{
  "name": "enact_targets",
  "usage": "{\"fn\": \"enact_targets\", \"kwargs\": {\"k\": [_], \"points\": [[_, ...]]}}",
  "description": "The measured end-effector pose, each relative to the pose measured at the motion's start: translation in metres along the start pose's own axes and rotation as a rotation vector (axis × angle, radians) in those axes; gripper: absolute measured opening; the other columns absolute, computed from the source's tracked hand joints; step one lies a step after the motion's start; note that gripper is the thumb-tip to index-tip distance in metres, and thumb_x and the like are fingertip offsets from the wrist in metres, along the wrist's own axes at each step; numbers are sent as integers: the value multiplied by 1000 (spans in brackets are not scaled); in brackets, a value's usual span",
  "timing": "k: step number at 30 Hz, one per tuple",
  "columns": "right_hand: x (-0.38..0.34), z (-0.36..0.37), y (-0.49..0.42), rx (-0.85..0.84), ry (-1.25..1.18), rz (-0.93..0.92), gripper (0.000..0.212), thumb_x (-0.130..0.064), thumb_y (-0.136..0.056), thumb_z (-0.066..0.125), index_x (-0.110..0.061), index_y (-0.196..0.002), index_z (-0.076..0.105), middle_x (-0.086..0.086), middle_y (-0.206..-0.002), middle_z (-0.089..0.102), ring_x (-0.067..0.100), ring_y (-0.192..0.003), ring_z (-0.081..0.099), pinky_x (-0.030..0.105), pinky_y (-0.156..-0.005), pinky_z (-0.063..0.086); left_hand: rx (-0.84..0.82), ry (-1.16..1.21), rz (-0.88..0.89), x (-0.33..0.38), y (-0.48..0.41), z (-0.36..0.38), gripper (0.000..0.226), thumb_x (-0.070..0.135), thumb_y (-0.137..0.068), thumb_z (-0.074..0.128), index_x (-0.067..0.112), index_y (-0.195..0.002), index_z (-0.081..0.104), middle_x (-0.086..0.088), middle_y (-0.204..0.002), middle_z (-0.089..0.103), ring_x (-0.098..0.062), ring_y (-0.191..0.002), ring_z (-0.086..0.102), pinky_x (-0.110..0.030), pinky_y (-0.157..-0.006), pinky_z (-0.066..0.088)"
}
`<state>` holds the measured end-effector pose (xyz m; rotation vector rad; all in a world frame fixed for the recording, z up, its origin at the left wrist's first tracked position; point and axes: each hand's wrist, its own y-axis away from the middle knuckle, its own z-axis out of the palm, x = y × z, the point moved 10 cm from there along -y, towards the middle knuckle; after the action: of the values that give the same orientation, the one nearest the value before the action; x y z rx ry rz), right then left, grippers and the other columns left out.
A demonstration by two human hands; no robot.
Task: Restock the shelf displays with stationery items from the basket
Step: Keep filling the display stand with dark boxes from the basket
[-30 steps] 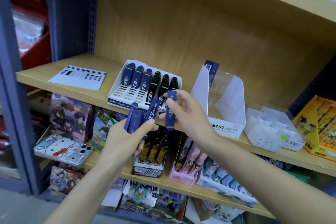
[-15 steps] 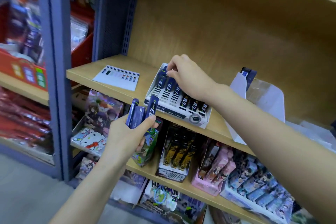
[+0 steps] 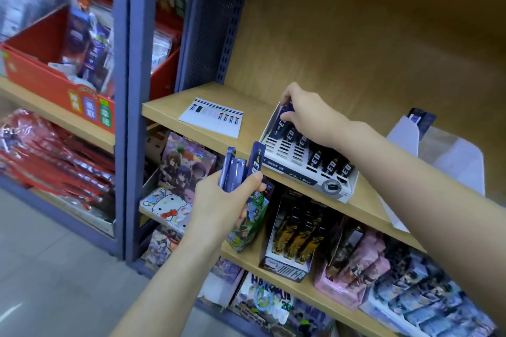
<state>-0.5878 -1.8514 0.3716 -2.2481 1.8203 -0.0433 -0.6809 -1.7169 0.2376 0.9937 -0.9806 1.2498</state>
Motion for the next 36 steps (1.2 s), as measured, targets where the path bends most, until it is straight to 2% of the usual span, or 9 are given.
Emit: {"fn": "enact_targets", "kwargs": {"k": [4, 8, 14, 17, 21, 25, 28, 31, 36], "points": [[0, -3, -2, -28, -15, -38, 9, -20, -88, 65, -20, -91, 56, 4, -99, 63, 22, -85, 59, 35, -80, 48, 17, -7, -1, -1, -1, -2, 14, 22, -86, 68, 14, -74, 68, -16, -85, 71, -9, -38, 35, -20, -38, 31], [-1, -4, -3, 12, -76, -47, 14, -16, -97, 49, -16, -103, 62, -10, -75, 57, 4, -65, 59, 14, -66, 47, 15, -14, -9, -3, -2, -2, 13, 20, -87, 68, 13, -76, 68, -18, -85, 71, -9, -37, 34, -20, -38, 30], [7, -10, 0, 148, -96, -2, 15, -11, -87, 66, -8, -101, 61, 2, -82, 60, 19, -72, 62, 38, -80, 53, -1, -22, -14, -3, -2, -2, 13, 20, -87, 67, 7, -86, 67, -1, -77, 73, -7, -36, 35, -17, -36, 31], [1, -20, 3, 206, 1, -33, 12, -17, -85, 70, -12, -95, 66, -1, -85, 56, 18, -78, 57, 35, -79, 51, -7, -42, -17, -4, -1, -1, 12, 20, -87, 67, 8, -86, 67, 0, -76, 73, -7, -37, 36, -17, -37, 32], [-4, -23, 7, 242, 150, -38, 18, -22, -93, 58, -14, -107, 67, 1, -99, 51, 20, -87, 55, 29, -72, 41, -25, -54, -8, -2, -1, 0, 14, 21, -88, 66, 8, -86, 67, -1, -79, 73, -7, -37, 35, -18, -37, 31], [-14, -26, 32, 333, 20, -54, 25, -22, -99, 47, -14, -117, 61, -5, -97, 50, 9, -79, 49, 20, -73, 35, -87, -67, -10, -1, -1, 6, 21, 23, -90, 63, 3, -91, 66, 7, -50, 62, -5, -36, 33, -15, -36, 30], [-31, -2, 54, 68, -215, -120, 24, -23, -99, 47, -14, -110, 65, -17, -86, 57, -5, -75, 52, 9, -69, 36, -162, -118, -4, 1, -1, 13, 22, 24, -89, 63, 2, -93, 65, 8, -43, 57, -6, -35, 32, -15, -37, 29], [-38, 38, 80, -334, -324, -124, 20, -22, -95, 55, -9, -103, 69, 7, -94, 70, 11, -77, 63, 20, -73, 52, -261, -186, 4, 0, 3, 24, 18, 24, -88, 64, 7, -89, 65, -1, -52, 63, -7, -36, 32, -17, -38, 29], [-21, 23, 95, -269, -523, -34, 13, -8, -88, 64, -2, -99, 70, -11, -60, 64, -4, -55, 57, 8, -54, 44, -323, -161, 8, -1, 8, 31, 15, 29, -84, 68, 17, -77, 73, -9, -55, 57, -9, -40, 32, -18, -40, 29]]}}
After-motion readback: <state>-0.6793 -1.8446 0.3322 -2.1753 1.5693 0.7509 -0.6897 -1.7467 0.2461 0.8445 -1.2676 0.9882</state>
